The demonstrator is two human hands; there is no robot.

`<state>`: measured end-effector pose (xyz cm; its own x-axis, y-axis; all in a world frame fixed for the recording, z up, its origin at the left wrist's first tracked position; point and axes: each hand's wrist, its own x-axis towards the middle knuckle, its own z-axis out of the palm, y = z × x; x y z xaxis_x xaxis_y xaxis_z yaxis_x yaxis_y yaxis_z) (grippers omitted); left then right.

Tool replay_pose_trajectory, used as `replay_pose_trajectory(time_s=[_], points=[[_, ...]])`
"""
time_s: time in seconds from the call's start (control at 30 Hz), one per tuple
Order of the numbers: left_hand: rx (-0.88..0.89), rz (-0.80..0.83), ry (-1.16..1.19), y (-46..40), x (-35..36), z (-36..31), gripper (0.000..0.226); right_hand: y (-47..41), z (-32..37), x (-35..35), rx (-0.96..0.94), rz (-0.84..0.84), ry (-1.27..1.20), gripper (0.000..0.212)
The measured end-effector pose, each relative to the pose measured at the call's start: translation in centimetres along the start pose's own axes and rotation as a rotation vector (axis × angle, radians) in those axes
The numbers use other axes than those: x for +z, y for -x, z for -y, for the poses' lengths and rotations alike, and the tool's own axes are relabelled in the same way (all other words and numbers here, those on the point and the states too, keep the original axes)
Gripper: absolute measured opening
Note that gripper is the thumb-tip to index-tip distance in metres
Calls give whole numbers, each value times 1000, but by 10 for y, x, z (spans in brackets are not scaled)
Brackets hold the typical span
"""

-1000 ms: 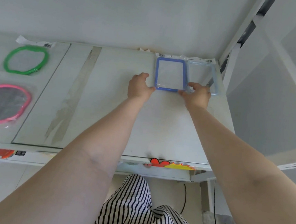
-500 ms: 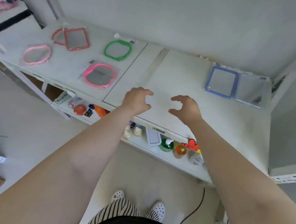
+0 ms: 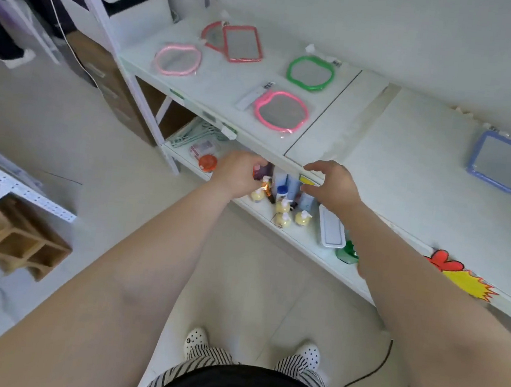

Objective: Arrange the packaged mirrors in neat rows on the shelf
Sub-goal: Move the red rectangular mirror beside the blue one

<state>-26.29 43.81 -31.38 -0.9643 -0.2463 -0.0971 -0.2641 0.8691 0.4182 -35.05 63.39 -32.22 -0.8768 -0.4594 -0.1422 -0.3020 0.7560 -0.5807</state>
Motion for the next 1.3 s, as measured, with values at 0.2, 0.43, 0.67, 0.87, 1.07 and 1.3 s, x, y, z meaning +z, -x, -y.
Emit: replay_pose_trajectory(time_s=[0.2,0.43,0.67,0.87,1.07,1.3], points=[[-59,2,-37,19,-35,104,43,0,86,63,-36,57,36,31],[-70,22,-45,9,-58,174,50,-19,145,107,-61,99,107,25],[-55,39,-25,-45,-60,202,38,-89,170,132,-35,130,171,29],[-63,-11,35,-114,-78,225,45,-165,183,133,-82,86,109,38],[-54,11,30,-166,-98,244,48,-221,199,127,-91,84,129,43],[30,74,1,-238,-125,270,50,-279,220,126,9,40,120,46]])
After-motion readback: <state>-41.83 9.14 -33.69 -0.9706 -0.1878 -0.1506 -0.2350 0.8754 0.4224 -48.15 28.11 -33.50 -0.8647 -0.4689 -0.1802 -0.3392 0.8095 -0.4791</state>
